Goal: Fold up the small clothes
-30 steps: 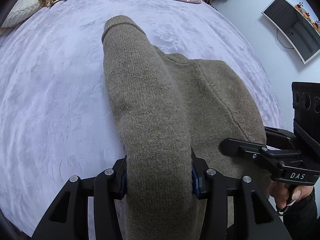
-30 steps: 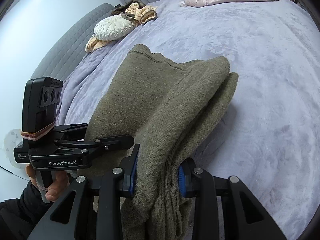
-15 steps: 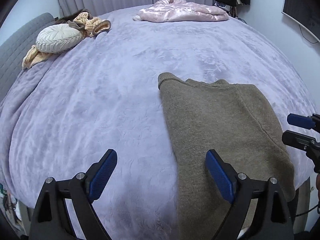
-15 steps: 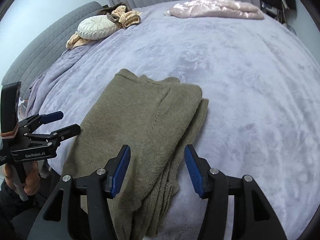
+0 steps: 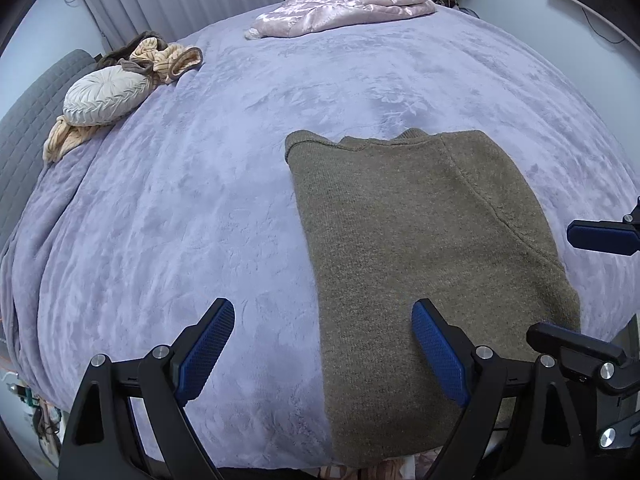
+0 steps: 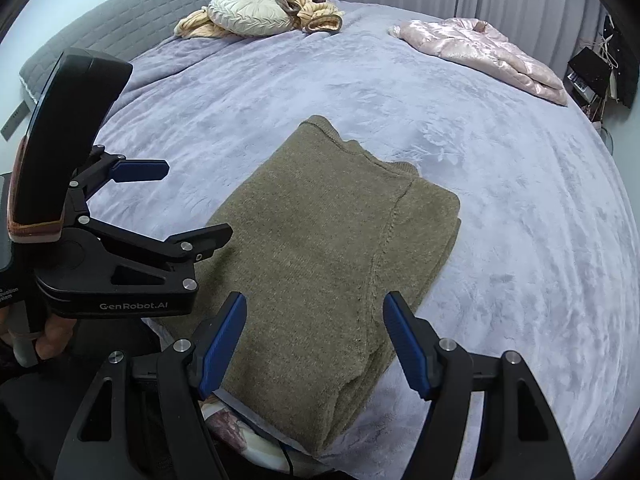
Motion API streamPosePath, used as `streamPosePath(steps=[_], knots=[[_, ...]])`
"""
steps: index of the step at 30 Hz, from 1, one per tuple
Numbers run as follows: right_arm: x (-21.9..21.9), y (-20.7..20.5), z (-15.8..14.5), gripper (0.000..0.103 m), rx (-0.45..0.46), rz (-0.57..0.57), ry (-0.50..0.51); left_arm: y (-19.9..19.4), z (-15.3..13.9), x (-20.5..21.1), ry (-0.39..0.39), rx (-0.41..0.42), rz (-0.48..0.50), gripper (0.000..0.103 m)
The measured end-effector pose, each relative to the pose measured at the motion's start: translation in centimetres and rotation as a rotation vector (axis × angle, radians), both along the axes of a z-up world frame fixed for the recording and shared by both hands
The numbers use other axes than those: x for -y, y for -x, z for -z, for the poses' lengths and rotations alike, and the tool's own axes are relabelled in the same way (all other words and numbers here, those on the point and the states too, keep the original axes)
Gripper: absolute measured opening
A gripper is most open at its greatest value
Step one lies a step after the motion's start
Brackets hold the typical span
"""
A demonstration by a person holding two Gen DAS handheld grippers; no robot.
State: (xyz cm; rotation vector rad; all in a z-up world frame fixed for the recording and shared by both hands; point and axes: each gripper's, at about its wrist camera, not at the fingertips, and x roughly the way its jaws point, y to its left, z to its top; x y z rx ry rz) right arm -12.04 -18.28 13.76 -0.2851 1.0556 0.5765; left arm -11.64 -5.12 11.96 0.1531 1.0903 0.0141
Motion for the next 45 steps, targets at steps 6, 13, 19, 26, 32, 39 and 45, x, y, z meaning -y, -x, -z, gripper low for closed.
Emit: streamPosePath(steps=[6,13,19,26,32,39,45], knots=[[-0.3,0.3,0.5,0.074,0.0,-0.001,0.055,0.1,-0.4,0.3,0.05,0.01,-0.001,0.091],[-0.3,0.6,0.6,0.074,-0.001,0.002,0.051,0.4,0.2,-0.4,-0.025,0.014,-0.058,0.091],[-0.4,0.6,0.6,0.074,-0.008,-0.007,0.042,0.0,1.0,-1.1,0.047,-0.059,-0.063,0.091],[-0.5,0.4,1.0,0.074,-0.02,-0.011,0.044,-0.1,0.7,-0.4,0.018,-0.056,-0.061,0.091],[-0.4,0.2,1.0,0.074,-0.024,-0.01,0.045,-0.2,0.6,0.0,0.015,-0.052,-0.052,0.091],[-0.3,-0.1,1.1,0.074,-0.023,-0.015,0.049,-0.5,0.5,1.0,-0.007,-0.079,-0.028,0.091],[0.0,-0.3,1.0,0.074,-0.024,-0.013,0.049,-0.5,0.2,2.2,-0.058,-0.067,-0.009,0.091]])
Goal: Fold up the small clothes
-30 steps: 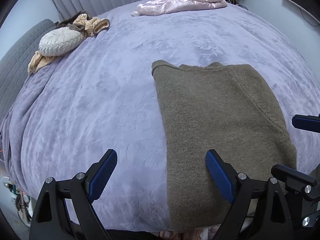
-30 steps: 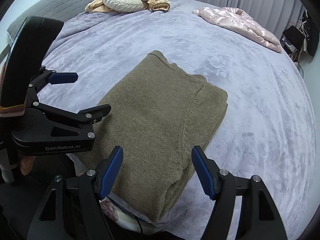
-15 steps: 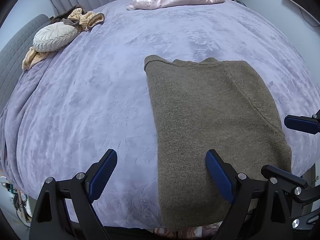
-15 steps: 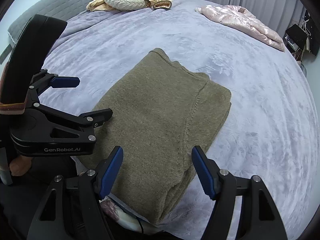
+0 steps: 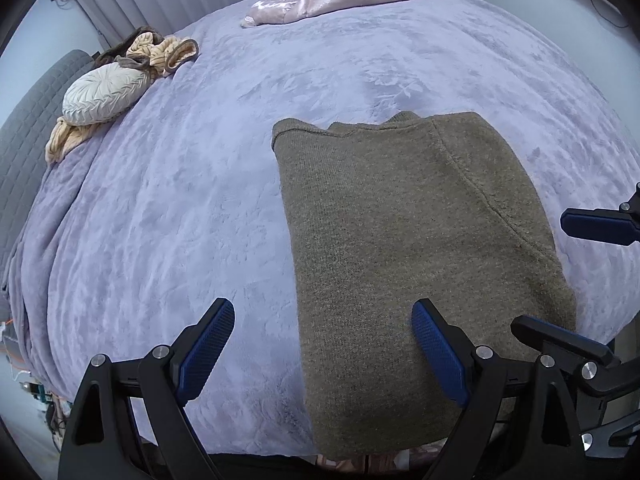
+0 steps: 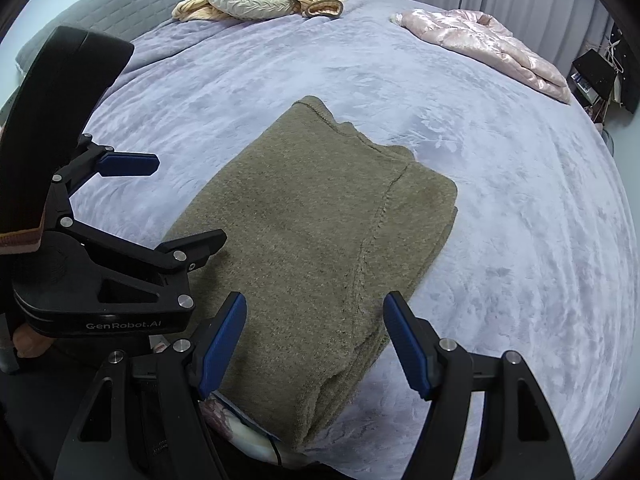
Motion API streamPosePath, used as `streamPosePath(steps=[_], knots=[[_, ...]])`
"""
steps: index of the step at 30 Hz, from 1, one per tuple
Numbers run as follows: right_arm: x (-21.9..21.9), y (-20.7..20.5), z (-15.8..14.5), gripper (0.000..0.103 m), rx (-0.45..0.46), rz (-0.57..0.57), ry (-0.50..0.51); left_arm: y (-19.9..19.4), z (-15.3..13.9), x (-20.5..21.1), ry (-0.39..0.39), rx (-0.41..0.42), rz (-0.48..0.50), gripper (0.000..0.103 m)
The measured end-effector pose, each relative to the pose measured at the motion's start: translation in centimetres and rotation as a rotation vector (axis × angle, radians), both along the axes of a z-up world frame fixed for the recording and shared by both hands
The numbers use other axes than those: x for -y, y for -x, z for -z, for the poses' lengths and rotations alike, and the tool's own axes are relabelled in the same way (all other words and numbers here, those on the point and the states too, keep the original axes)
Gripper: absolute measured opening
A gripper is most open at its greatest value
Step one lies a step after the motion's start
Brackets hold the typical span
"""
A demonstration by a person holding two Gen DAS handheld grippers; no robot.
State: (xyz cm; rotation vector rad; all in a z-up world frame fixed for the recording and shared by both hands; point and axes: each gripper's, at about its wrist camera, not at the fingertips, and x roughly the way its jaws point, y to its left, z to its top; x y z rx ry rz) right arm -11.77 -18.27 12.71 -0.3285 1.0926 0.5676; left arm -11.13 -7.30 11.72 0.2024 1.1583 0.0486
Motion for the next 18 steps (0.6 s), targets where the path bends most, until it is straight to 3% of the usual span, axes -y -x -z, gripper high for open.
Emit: streamPosePath(steps=[18], knots=[[1.8,-0.7,0.0,0.074,-0.008,0.017,-0.029,-0.1,0.2,1.6,0.016,-0.024,0.028,0.091]])
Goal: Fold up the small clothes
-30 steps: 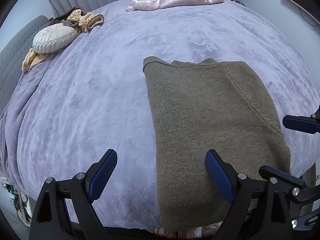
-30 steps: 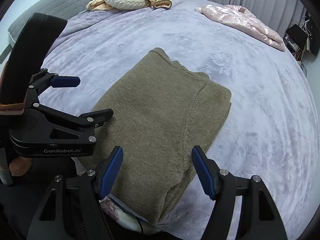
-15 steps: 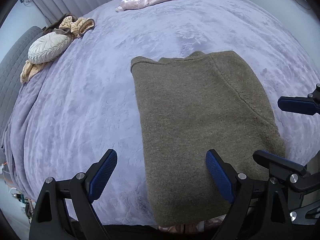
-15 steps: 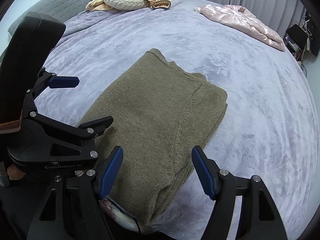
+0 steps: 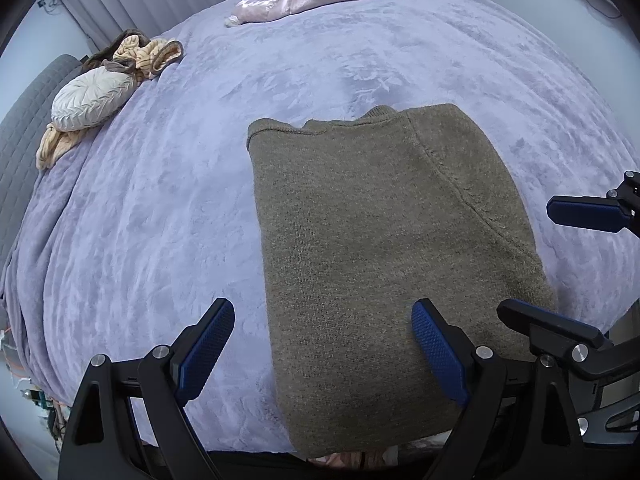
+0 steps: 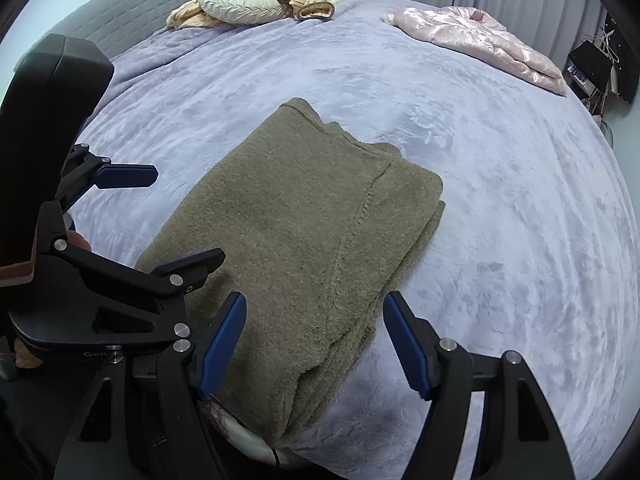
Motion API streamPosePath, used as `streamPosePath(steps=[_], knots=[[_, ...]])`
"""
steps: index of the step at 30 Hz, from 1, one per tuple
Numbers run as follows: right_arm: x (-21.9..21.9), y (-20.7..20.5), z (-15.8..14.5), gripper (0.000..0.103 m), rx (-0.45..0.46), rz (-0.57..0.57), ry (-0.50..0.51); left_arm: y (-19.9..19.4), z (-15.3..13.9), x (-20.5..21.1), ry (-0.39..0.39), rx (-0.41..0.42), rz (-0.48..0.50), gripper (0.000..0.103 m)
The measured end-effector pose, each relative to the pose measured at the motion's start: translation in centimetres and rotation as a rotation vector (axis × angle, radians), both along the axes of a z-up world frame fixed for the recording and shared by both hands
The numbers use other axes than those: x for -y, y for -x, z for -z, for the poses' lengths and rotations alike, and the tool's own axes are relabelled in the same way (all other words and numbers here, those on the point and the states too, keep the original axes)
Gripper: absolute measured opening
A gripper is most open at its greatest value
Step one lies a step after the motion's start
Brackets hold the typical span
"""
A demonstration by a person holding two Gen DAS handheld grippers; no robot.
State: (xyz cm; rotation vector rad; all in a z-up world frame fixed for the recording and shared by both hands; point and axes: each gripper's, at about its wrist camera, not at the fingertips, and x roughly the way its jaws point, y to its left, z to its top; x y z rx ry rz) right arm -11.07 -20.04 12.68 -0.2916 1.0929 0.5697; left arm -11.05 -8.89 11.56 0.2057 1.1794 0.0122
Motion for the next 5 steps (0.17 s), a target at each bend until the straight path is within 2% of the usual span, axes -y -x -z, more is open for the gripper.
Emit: streamPosePath(steps=[5], knots=[[0.36,-0.06,0.15,0.074,-0.004,0.005,-0.01,0.09,0.19,0.22,-0.007,-0.005,0.002,0.091]])
